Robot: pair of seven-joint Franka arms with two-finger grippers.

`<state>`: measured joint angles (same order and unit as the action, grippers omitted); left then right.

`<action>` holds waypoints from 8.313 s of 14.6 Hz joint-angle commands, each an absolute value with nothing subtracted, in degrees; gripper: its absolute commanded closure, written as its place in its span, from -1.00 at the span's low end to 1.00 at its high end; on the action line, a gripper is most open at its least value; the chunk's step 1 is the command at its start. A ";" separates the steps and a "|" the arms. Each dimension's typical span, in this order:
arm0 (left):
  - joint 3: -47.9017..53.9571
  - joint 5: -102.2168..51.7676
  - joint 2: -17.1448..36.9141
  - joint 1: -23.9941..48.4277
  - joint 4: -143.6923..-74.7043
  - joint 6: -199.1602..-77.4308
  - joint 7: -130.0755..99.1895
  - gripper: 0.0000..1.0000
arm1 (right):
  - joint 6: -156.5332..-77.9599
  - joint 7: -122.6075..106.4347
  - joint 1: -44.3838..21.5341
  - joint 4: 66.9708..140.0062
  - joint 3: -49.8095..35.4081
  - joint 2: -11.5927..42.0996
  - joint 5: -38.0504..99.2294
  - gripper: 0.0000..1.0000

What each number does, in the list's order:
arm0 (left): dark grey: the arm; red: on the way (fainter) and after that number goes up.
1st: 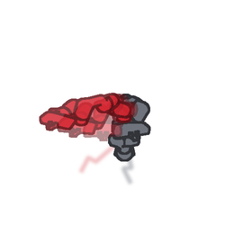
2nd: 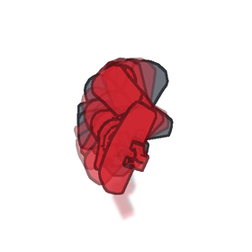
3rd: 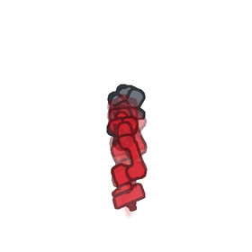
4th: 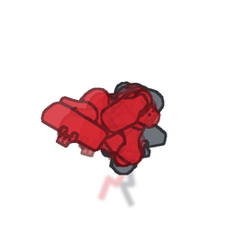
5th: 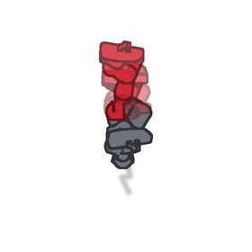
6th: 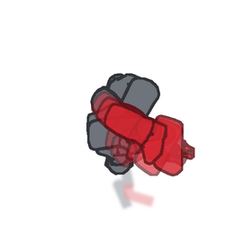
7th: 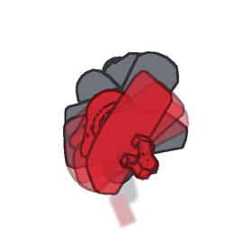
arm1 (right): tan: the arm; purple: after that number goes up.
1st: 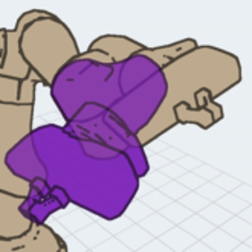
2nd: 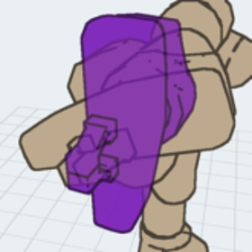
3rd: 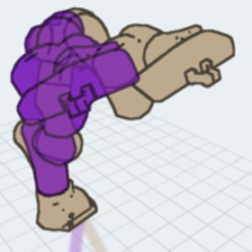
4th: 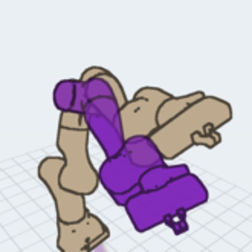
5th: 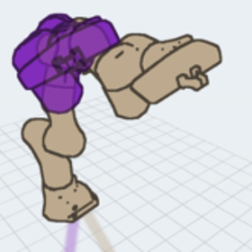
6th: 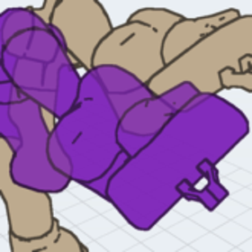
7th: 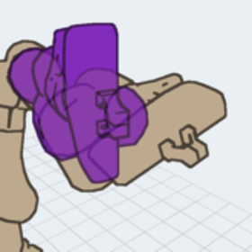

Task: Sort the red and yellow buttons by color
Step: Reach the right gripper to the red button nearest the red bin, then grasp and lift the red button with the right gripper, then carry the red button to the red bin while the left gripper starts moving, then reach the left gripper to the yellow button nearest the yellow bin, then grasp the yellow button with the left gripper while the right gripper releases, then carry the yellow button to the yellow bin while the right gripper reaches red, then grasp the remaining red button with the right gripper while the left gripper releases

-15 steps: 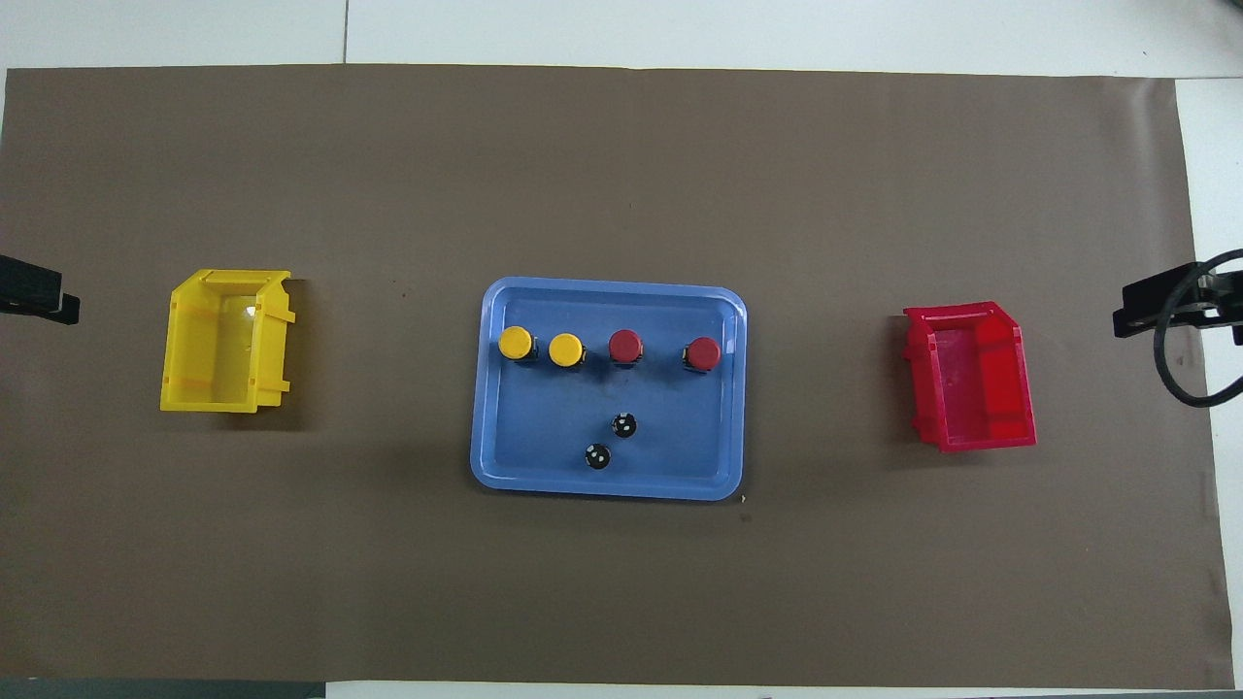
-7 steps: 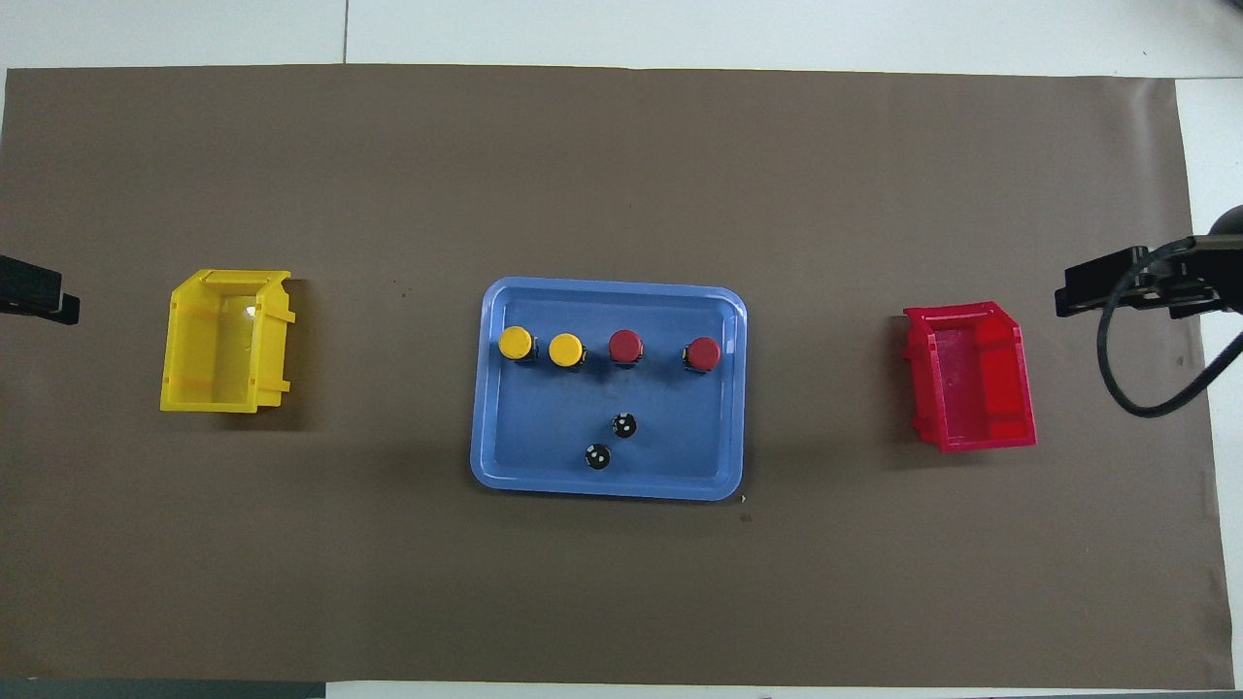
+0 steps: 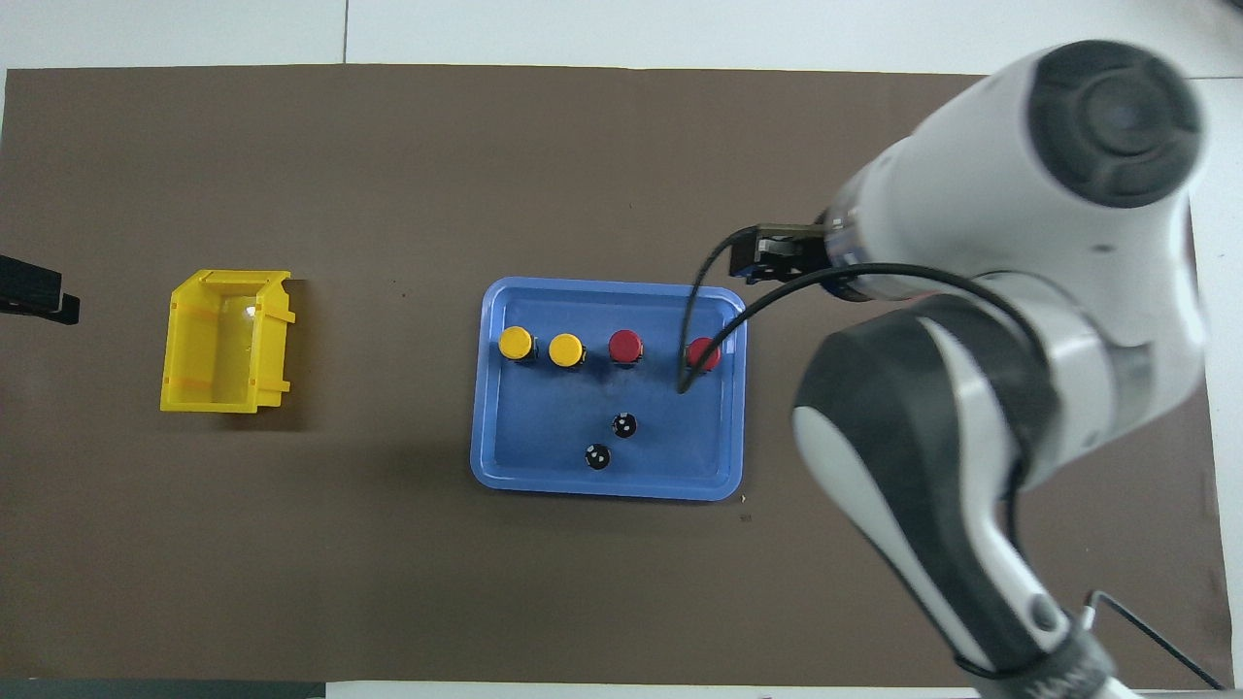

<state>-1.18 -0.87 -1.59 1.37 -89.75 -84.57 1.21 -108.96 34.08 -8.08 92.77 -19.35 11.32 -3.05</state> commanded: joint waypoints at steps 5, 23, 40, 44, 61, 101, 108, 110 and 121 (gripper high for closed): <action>-1.05 -1.23 -2.72 1.06 -91.49 -84.90 1.32 -1.00 | -129.46 37.27 -10.20 109.16 -19.51 14.41 -7.63 -1.00; -0.18 0.44 -2.99 2.73 -91.32 -85.34 13.01 -1.00 | -132.54 33.57 -10.02 116.54 -19.69 12.74 -8.44 -0.14; -0.09 3.52 -4.75 3.25 -91.23 -84.73 9.40 -1.00 | -115.04 -5.16 13.95 127.07 -19.07 -12.74 1.57 0.54; 0.44 3.34 -4.92 4.13 -91.41 -85.60 9.58 -1.00 | -116.98 -14.14 19.33 130.95 -16.18 -14.06 2.20 0.54; 0.88 0.09 6.67 30.93 -114.16 -128.39 -31.19 -0.58 | -135.17 -12.83 18.29 142.82 -16.00 -9.49 2.37 0.48; -0.09 0.00 0.09 8.37 -102.29 -98.86 -2.83 0.97 | -101.50 23.06 -0.93 92.40 -18.02 4.53 3.26 -0.99; -0.18 0.88 -0.53 2.74 -112.22 -112.21 2.19 0.97 | -119.87 40.68 -14.93 93.60 -18.02 19.58 -7.81 -0.99; -0.18 1.41 -0.70 1.94 -115.99 -115.74 4.38 0.97 | -122.77 44.20 -16.43 93.78 -18.02 23.28 -11.75 -0.95; -0.18 4.48 -0.70 -1.05 -128.14 -128.40 8.79 0.97 | -127.71 45.17 -19.24 99.05 -18.11 24.79 -13.80 -0.40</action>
<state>-0.66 3.35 0.89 0.49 -125.04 -125.23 7.32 -126.67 43.64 -18.57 96.82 -18.03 26.47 -12.64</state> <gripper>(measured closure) 0.590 0.295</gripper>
